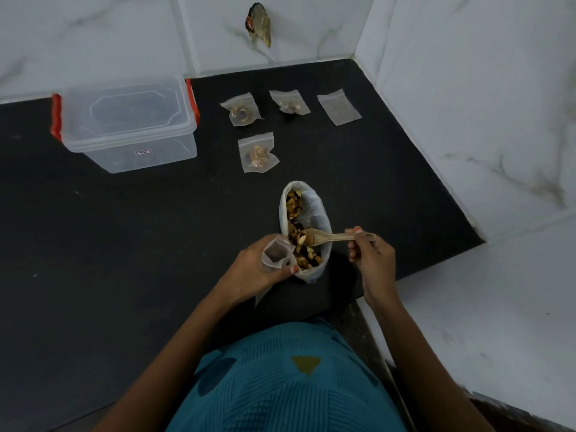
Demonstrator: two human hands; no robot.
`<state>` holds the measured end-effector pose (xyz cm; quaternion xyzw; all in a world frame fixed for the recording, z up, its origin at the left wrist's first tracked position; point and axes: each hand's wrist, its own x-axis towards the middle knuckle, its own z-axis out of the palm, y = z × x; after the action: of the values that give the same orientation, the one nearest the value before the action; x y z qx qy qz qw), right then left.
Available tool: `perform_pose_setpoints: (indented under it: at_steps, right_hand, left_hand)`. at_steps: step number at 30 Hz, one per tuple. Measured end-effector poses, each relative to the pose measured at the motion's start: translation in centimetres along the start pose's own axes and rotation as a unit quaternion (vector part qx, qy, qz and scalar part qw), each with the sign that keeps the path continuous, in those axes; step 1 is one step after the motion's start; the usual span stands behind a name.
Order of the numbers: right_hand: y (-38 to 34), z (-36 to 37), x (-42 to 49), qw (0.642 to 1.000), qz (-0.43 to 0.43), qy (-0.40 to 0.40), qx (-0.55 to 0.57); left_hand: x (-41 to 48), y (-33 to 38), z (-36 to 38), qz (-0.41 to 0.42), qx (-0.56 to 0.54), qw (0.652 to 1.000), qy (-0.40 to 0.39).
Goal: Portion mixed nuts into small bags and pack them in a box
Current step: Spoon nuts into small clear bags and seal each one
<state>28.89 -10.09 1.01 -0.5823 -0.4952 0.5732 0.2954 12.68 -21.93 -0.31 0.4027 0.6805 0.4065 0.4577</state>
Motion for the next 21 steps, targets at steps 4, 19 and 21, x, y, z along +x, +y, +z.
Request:
perform_pose_setpoints:
  at_steps: [4,19,21]
  right_hand:
    - [-0.2,0.5,-0.2,0.999,-0.037,-0.012,-0.035]
    - [-0.4,-0.9,-0.2,0.998,0.026,-0.003,0.06]
    - [-0.4,-1.0,-0.2,0.998,0.023,-0.001,0.058]
  left_hand:
    - [0.0,0.1,0.1,0.0,-0.007,1.0,-0.001]
    - [0.1,0.2,-0.4,0.032,0.045,0.995,0.078]
    - [-0.1,0.5,-0.4,0.03,0.024,0.995,0.092]
